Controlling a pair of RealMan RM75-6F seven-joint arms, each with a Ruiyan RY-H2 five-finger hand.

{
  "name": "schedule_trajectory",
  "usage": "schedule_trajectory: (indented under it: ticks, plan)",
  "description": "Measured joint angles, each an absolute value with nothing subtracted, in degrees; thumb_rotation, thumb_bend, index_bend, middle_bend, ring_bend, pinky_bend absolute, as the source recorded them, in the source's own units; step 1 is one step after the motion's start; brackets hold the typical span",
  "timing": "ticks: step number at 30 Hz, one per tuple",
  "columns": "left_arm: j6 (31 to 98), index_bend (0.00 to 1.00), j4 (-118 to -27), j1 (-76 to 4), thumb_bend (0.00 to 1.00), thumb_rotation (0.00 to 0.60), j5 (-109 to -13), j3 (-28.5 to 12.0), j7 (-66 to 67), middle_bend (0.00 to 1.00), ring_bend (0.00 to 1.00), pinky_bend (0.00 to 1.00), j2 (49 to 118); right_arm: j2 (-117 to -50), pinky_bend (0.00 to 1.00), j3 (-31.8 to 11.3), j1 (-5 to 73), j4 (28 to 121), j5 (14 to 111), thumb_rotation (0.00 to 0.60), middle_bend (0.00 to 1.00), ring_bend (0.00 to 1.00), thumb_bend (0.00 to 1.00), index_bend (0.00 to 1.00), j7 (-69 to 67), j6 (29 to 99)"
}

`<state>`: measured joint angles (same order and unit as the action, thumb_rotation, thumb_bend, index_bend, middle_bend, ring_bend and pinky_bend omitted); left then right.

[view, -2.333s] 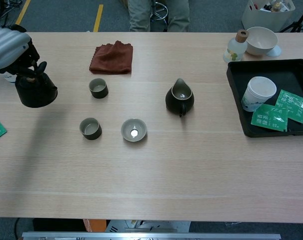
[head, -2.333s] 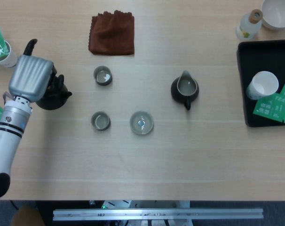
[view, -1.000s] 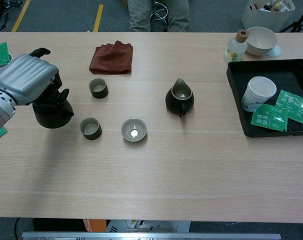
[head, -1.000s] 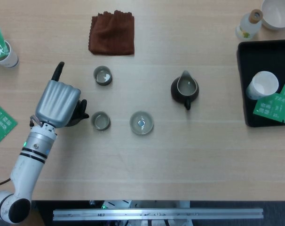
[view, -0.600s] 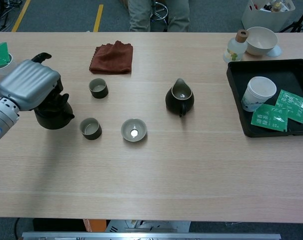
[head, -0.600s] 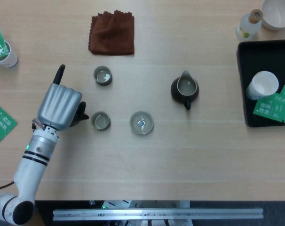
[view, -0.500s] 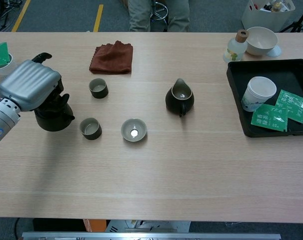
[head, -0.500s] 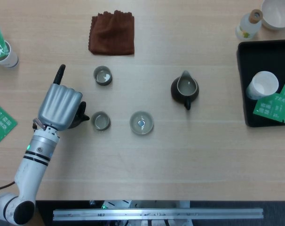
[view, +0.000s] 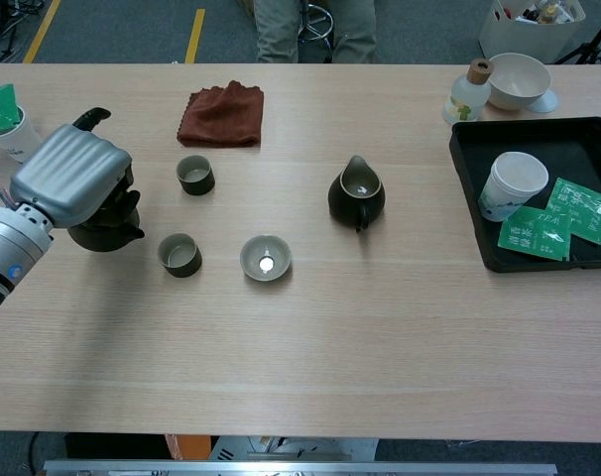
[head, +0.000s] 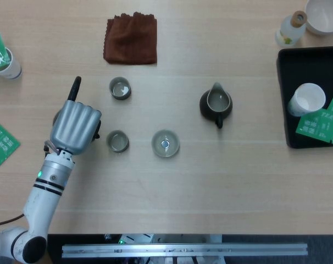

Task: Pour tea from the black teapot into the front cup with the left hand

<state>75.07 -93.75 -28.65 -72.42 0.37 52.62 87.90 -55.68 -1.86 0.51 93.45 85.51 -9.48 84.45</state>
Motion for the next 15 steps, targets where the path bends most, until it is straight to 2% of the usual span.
schedule_trajectory:
  ticks: [15]
  plan:
    - [75.1,0.91,-94.4,-28.2,0.49,0.506,-71.9,-0.6,56.3,1.0,0.85,0.09,90.3,-55.8,0.0,-1.8,0.2,92.5,85.6,0.6,0.17,0.0,0.0,0.21,-10.7,84.8]
